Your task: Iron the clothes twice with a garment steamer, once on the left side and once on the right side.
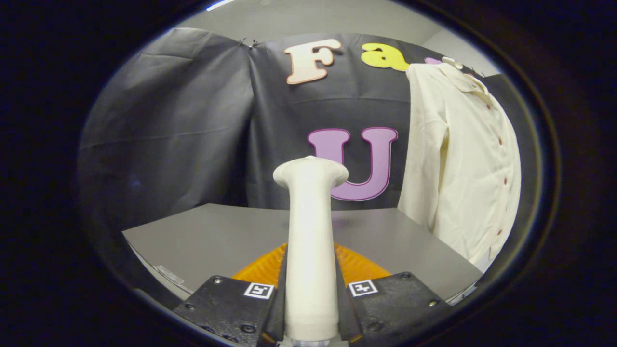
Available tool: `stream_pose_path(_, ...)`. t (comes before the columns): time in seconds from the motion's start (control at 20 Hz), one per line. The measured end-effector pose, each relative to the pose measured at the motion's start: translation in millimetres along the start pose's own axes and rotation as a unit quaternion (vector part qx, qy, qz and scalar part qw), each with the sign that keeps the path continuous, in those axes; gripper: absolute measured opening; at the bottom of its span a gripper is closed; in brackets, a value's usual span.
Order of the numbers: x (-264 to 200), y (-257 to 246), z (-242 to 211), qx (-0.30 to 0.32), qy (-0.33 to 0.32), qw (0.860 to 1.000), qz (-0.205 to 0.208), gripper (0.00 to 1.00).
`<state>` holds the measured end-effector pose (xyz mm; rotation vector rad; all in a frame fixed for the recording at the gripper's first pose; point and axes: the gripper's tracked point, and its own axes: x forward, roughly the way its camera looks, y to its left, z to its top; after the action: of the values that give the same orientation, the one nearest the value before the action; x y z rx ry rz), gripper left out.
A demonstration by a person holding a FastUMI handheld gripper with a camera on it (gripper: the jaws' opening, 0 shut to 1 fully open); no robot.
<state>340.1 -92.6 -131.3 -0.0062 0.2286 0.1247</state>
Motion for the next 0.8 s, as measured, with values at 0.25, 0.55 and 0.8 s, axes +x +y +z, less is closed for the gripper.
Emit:
stream_pose_path(0.25, -36.4, -52.4, 28.5, 0.072, -0.053, 0.996, 0.013, 0.42)
stream_pose_path(0.55, -91.4, -124.2, 69.1, 0.030, -0.102, 0.994, 0.001, 0.42)
stream_pose_path(0.8, -103.5, -179.2, 100.2, -0.012, -0.127, 0.991, -0.035, 0.42)
